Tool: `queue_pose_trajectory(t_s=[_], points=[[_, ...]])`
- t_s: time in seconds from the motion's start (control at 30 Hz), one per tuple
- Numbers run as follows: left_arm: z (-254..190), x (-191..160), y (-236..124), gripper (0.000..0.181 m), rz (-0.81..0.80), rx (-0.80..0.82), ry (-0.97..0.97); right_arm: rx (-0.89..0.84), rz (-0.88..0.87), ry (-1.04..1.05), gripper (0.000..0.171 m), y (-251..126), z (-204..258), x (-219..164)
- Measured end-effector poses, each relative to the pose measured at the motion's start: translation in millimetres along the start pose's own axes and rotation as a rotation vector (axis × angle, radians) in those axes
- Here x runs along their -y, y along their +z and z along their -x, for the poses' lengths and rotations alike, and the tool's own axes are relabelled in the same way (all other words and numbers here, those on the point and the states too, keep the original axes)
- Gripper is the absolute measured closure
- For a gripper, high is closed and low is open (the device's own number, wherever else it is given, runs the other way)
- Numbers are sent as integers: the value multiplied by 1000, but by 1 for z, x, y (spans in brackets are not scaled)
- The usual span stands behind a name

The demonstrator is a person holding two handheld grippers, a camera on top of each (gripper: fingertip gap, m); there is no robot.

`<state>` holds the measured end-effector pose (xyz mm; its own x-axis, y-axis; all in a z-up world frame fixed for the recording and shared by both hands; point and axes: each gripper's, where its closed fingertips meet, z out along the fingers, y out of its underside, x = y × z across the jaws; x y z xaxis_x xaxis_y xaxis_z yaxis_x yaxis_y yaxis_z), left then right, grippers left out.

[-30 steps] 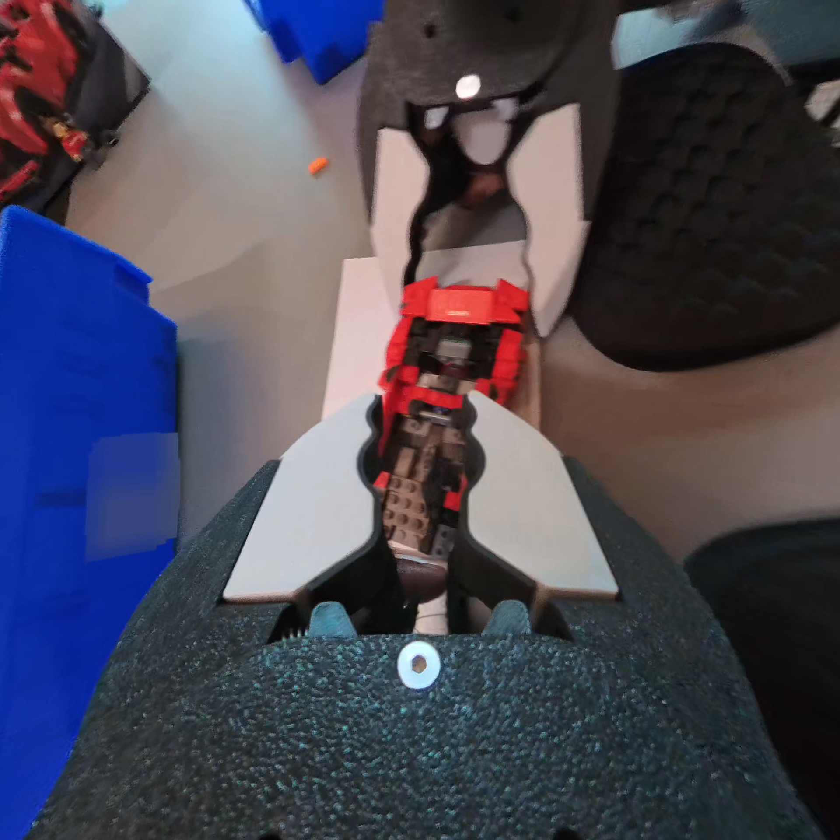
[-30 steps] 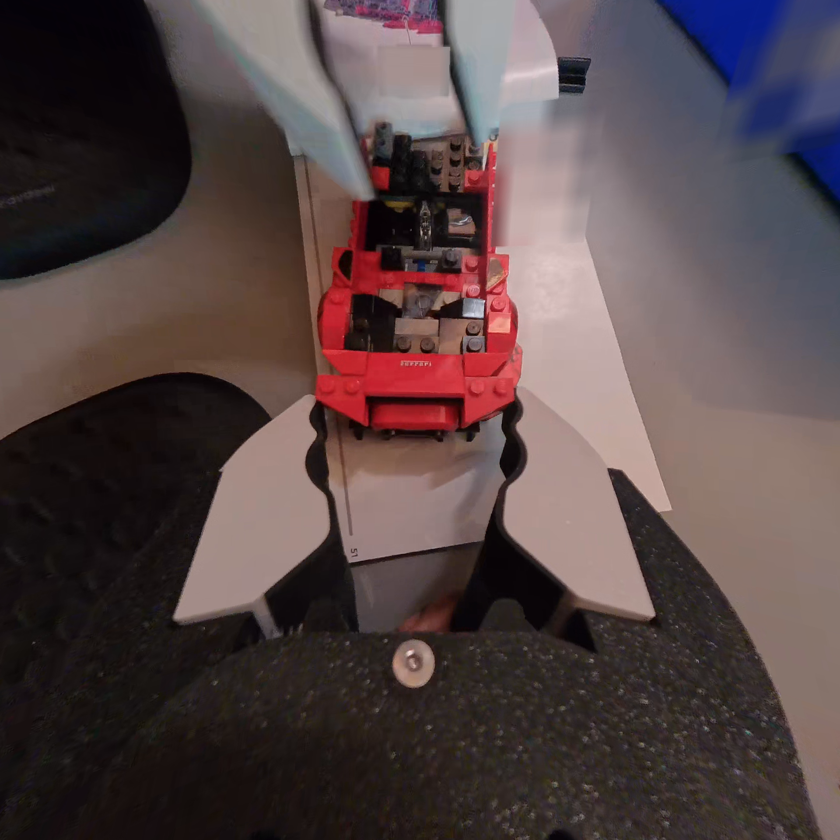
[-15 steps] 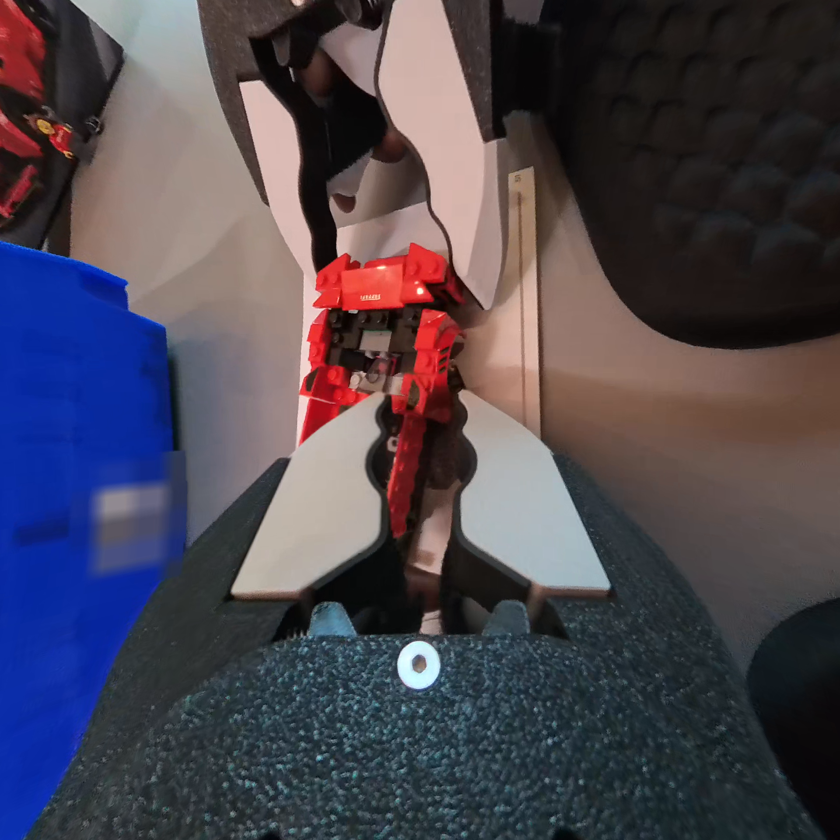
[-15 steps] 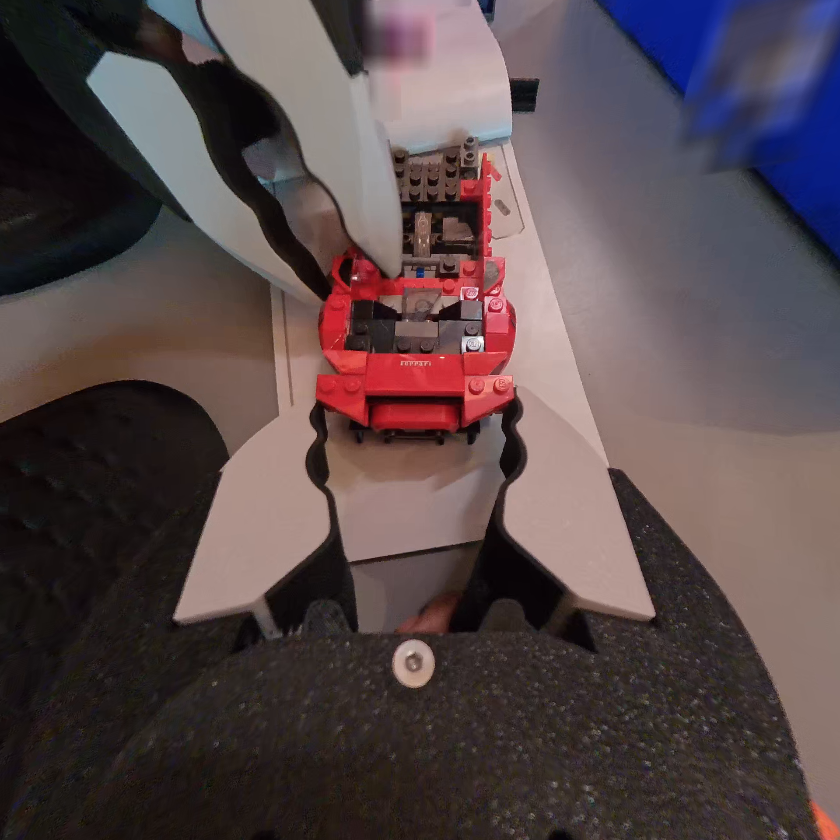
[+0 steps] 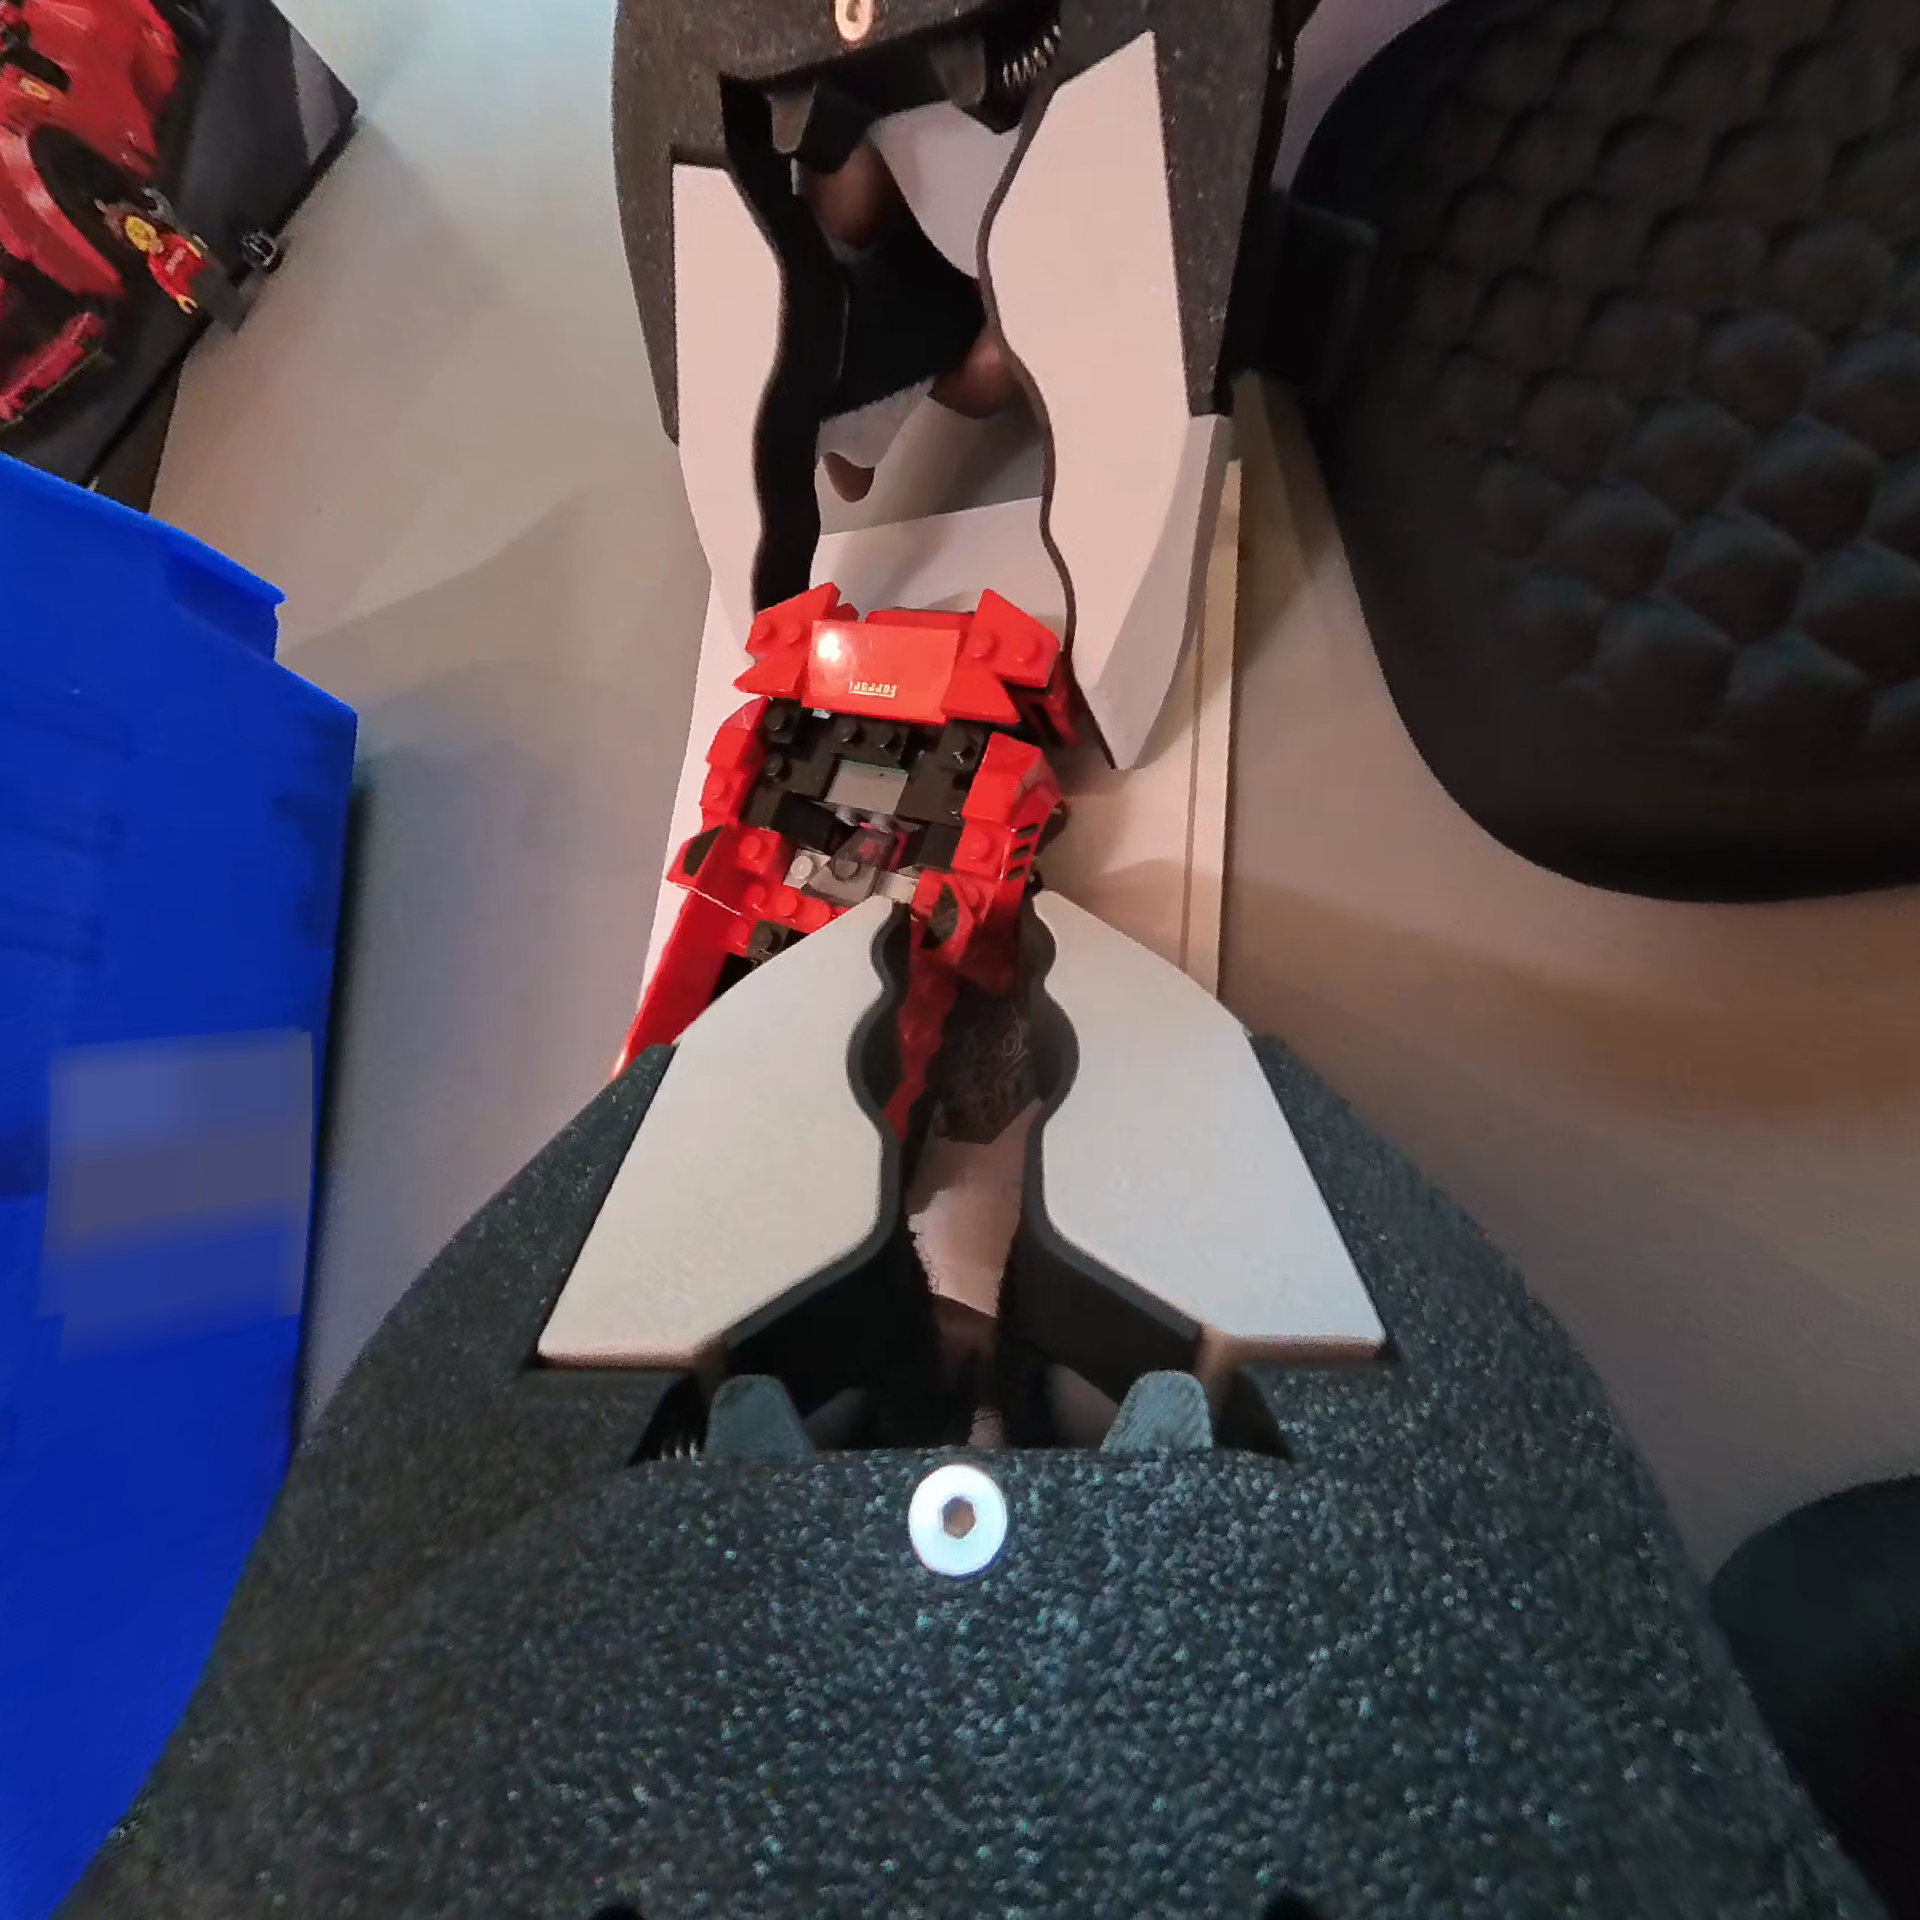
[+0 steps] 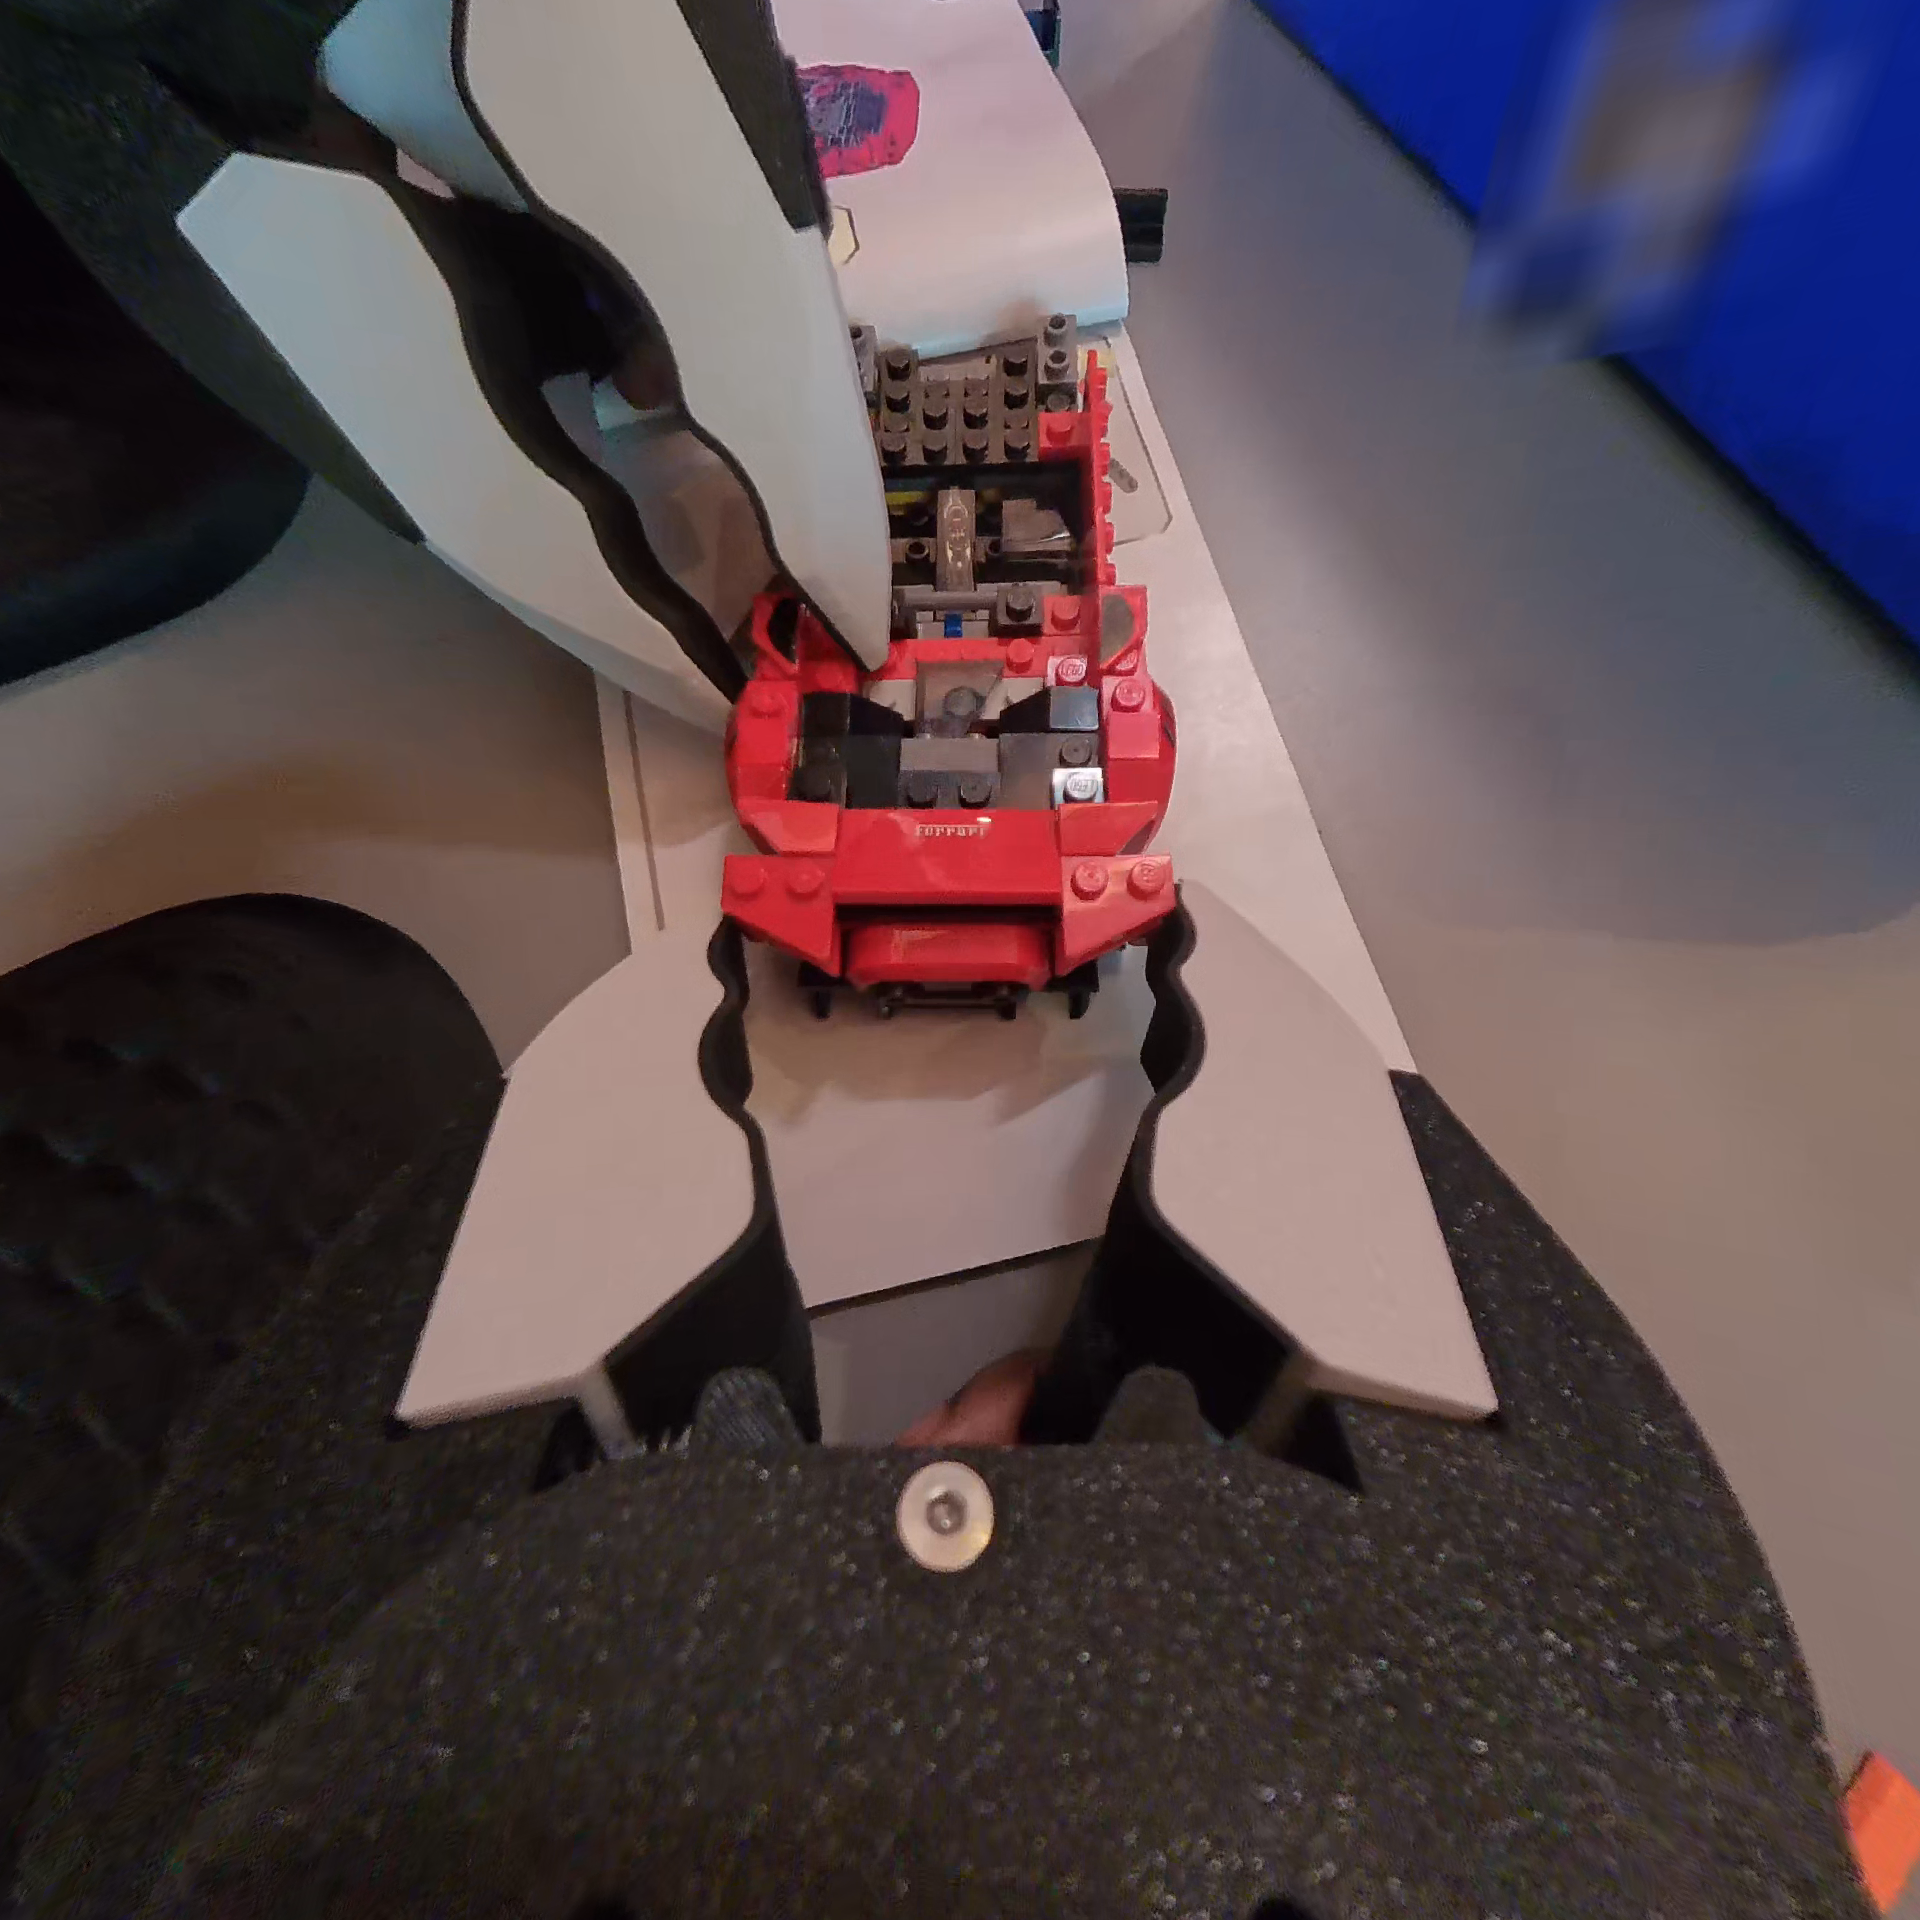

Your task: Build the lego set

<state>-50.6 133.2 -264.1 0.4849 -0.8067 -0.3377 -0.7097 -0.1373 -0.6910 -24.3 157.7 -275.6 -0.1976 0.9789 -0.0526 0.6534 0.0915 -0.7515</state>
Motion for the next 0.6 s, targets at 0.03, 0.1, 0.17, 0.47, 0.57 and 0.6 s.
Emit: queue_pose_trajectory(t_s=[0.03,0.1,0.17,0.47,0.57,0.6], points=[[0,0,-2,162,3,-15,16,2,1,-6,96,0,1,0],[2,12,-10,162,-49,-50,18,-3,5,-19,96,1,1,0],[12,32,-22,167,-152,-81,-39,0,4,-17,96,1,1,0],[35,33,25,181,-83,-196,-57,-4,5,-20,96,1,1,0],[35,38,23,181,-127,-204,-33,-3,4,-19,96,1,1,0],[37,41,22,181,-143,-195,-30,-3,4,-18,96,1,1,0]])
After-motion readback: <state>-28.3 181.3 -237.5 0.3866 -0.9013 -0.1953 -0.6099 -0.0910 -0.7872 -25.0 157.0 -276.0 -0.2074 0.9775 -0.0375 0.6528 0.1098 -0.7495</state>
